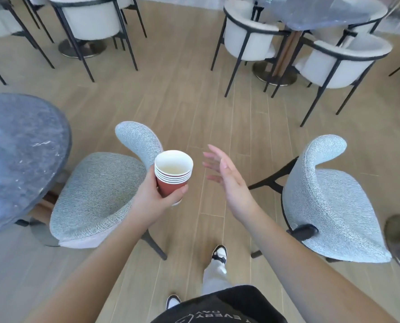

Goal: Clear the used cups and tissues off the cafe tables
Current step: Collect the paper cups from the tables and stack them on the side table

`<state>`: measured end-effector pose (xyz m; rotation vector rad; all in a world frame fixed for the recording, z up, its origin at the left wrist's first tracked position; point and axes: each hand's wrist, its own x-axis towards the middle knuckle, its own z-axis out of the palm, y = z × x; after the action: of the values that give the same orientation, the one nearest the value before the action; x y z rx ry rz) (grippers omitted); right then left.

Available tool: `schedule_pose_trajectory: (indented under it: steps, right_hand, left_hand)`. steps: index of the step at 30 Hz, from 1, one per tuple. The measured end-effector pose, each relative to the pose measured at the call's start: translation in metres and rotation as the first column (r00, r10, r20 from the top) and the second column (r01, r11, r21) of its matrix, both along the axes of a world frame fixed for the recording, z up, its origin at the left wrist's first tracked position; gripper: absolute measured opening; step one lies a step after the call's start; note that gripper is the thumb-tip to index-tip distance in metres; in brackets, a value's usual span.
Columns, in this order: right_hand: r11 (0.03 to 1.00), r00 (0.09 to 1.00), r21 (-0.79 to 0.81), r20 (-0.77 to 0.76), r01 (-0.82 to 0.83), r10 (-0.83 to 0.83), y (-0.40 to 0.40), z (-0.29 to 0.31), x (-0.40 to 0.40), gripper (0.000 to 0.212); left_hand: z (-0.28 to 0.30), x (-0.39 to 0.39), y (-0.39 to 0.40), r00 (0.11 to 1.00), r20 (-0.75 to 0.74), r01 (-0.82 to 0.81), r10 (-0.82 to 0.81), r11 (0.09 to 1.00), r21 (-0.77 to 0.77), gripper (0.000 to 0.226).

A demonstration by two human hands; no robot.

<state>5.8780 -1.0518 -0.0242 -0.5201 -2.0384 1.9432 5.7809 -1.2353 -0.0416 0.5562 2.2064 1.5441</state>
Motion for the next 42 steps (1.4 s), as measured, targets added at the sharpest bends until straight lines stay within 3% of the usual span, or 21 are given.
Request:
schedule_pose_trajectory:
  steps: [9,14,24,42]
  right_hand:
    - [0.996,0.999,0.078,0.005,-0.048,0.048,0.124,-0.014,-0.072,0.05]
    - [0.998,1.0,0.055,0.021,-0.01,0.009,0.198,-0.013,-0.112,0.051]
    - [1.0,0.999,0.011,0.036,0.009,-0.009,0.281,-0.022,-0.217,0.051]
    - [0.998,0.996,-0.044,0.074,0.042,-0.039,0.409,-0.015,-0.473,0.043]
  left_hand:
    - [0.0,-0.075,0.131,0.999,-0.007,-0.05,0.05,0.999,0.007,0.067]
    - [0.003,-0.111,0.191,0.999,-0.016,-0.047,0.048,0.999,0.003,0.082]
    - [-0.013,-0.207,0.259,0.995,0.025,-0.096,0.096,0.995,-0.01,0.063]
    - [-0.014,-0.477,0.405,0.997,0.072,-0.034,0.031,0.998,0.044,0.066]
